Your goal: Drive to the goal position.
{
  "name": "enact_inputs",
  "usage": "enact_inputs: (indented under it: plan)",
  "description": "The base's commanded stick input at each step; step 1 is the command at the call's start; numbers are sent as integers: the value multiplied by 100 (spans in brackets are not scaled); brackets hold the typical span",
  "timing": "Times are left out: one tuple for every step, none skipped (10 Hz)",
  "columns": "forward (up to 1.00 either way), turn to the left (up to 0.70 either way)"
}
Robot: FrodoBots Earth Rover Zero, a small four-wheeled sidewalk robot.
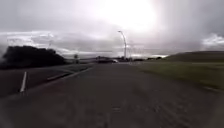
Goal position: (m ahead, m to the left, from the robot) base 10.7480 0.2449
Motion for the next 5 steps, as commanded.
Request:
enact_inputs:
  plan:
    - [100, 0]
    - [100, 0]
    - [100, 0]
    - [100, 0]
    - [100, 0]
